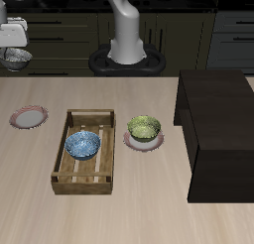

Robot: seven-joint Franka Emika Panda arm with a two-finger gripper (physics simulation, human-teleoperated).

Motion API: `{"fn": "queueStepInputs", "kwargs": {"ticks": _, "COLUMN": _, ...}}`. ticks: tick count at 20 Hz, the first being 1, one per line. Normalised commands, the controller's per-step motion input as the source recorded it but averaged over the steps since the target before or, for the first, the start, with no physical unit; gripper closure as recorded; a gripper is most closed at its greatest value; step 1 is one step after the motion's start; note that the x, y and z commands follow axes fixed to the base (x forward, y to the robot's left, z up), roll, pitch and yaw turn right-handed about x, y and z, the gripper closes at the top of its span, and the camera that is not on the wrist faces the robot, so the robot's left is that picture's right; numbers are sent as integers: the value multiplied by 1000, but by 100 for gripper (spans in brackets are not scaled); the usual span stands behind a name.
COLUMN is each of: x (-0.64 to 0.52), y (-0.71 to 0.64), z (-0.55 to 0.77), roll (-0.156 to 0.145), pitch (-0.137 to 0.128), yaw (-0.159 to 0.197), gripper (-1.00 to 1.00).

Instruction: Place the green bowl onto the plate that is in the table center and place the black bowl onto the plate that is next to the blue bowl

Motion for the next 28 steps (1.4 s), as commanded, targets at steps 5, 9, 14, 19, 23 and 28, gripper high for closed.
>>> {"fn": "queueStepInputs", "kwargs": {"ticks": 5, "x": 343, "y": -142, "z": -197, "roll": -68, "pitch": 9, "yaw": -4, "gripper": 100}}
{"fn": "queueStepInputs", "kwargs": {"ticks": 9, "x": 220, "y": 236, "z": -308, "roll": 25, "pitch": 36, "yaw": -10, "gripper": 100}}
{"fn": "queueStepInputs", "kwargs": {"ticks": 14, "x": 125, "y": 320, "z": -271, "roll": 56, "pitch": 40, "yaw": 13, "gripper": 100}}
{"fn": "queueStepInputs", "kwargs": {"ticks": 19, "x": 72, "y": 198, "z": -191, "roll": 28, "pitch": 18, "yaw": 10, "gripper": 100}}
{"fn": "queueStepInputs", "kwargs": {"ticks": 23, "x": 102, "y": 30, "z": -251, "roll": -1, "pitch": 28, "yaw": -9, "gripper": 100}}
{"fn": "queueStepInputs", "kwargs": {"ticks": 28, "x": 8, "y": 83, "z": -239, "roll": 20, "pitch": 28, "yaw": 12, "gripper": 100}}
